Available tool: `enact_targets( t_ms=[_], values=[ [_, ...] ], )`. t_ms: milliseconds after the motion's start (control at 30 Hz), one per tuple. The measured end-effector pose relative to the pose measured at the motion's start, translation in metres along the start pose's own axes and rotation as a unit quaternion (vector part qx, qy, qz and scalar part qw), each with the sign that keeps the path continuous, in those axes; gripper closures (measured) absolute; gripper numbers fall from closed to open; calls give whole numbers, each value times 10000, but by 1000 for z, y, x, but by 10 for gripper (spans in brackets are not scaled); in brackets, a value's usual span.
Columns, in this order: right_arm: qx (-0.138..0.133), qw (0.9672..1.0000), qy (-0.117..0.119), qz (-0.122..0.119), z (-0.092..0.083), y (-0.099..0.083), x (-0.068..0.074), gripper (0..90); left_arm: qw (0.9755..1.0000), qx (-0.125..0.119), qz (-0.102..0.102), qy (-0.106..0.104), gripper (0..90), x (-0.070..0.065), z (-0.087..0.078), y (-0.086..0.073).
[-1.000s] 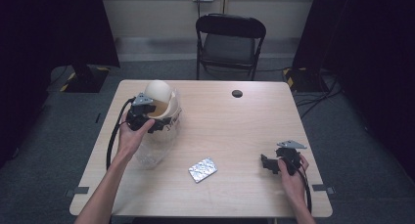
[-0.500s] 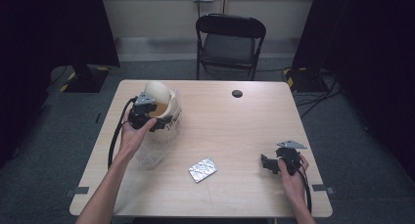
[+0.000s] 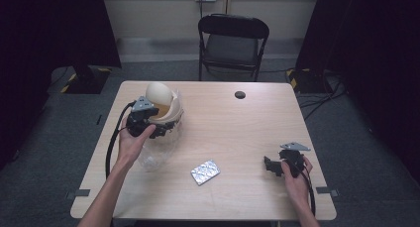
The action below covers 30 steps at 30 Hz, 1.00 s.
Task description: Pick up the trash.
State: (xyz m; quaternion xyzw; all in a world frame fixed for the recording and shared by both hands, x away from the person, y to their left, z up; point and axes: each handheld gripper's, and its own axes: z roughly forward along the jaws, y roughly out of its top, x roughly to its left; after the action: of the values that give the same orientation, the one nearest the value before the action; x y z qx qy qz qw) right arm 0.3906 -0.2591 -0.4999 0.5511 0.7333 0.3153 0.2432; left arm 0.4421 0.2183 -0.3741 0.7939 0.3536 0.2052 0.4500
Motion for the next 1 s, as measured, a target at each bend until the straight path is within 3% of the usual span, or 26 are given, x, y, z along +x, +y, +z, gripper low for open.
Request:
enact_targets(
  t_ms=[33, 167, 200, 300, 367, 433, 533, 600, 633, 667, 733, 900, 1000],
  values=[
    [0, 10000, 1, 0, 0, 0, 0, 104, 9999, -79, -9, -91, 192, -2, -3, -2],
    [-1, 10000, 1, 0, 0, 0, 0, 104, 9999, -11, 116, -91, 186, -9, -9, -7],
    [0, 10000, 0, -1, 0, 0, 0, 103, 9998, -32, 187, -17, 193, -14, -13, -10],
    [0, 10000, 1, 0, 0, 0, 0, 103, 9998, -94, 157, -45, 195, -18, -18, -13],
    [-1, 10000, 1, 0, 0, 0, 0, 104, 9998, -154, 133, 63, 196, -23, -22, -14],
    [-1, 10000, 1, 0, 0, 0, 0, 104, 9995, -308, 63, -48, 196, -30, -28, -15],
    [-1, 10000, 0, 2, 0, 0, 0, 104, 9992, -347, 170, -56, 196, -40, -32, -15],
    [0, 10000, 0, -1, 0, 0, 0, 104, 9989, -399, 115, -225, 196, -47, -31, -17],
    [0, 10000, 0, 2, 0, 0, 0, 104, 9986, -366, 142, -361, 197, -52, -29, -19],
    [-1, 10000, 0, -1, 0, 0, 0, 104, 9986, -366, 142, -361, 196, -52, -29, -19],
    [0, 10000, 1, 0, 0, 0, 0, 103, 9978, -147, 192, -610, 197, -66, -17, -23],
    [1, 10000, 0, 1, 0, 0, 0, 104, 9964, 18, 297, -798, 195, -83, -1, -31],
    [-1, 10000, 1, -2, 0, 0, 0, 104, 9937, 472, 526, -870, 193, -100, 21, -45]
  ],
)
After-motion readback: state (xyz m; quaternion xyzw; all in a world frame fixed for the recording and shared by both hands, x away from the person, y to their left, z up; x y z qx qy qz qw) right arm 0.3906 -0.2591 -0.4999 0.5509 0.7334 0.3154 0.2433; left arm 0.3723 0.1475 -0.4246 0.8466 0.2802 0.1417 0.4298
